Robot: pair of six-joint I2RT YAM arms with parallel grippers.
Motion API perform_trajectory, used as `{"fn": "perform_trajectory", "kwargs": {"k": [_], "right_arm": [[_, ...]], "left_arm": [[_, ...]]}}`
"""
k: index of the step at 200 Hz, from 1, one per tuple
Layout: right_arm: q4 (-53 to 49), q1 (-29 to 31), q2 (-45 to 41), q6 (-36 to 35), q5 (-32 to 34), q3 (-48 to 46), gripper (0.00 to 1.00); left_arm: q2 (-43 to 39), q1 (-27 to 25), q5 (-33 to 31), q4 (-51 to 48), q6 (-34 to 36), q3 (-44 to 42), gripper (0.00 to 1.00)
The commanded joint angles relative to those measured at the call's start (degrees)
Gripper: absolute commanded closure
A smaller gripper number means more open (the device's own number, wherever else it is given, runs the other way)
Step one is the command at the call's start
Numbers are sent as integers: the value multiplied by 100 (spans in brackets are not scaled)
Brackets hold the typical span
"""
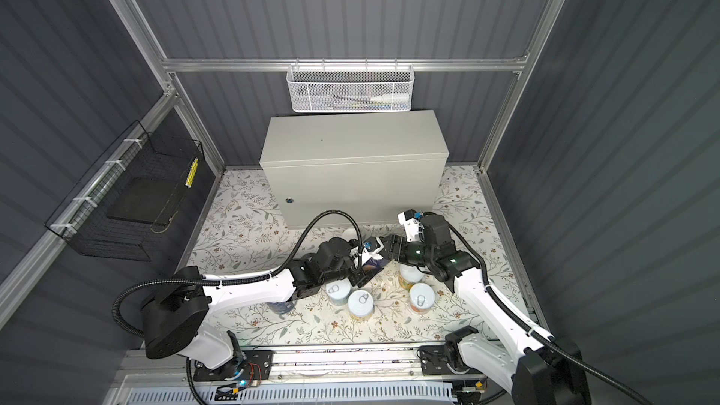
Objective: Place and organize the canned foods onto the counter
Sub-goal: 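Bring the tin toward the left gripper and grasp it with the left gripper, then lift the tin with the left gripper while the right gripper draws back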
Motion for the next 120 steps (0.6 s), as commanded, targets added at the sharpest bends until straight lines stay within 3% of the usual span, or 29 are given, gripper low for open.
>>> {"fn": "perform_trajectory", "kwargs": {"k": [1, 36, 120], "right_arm": [[199, 29, -207, 187, -313, 178, 33], [-150, 7, -212, 118, 163, 258, 1], [-965, -72, -580, -119, 1869, 292, 1]], "left_arm": [[-195, 70, -296, -139, -176, 277, 53], [-369, 79, -286, -90, -90, 191, 54], [-787, 132, -418, -387, -109, 226, 54]]}}
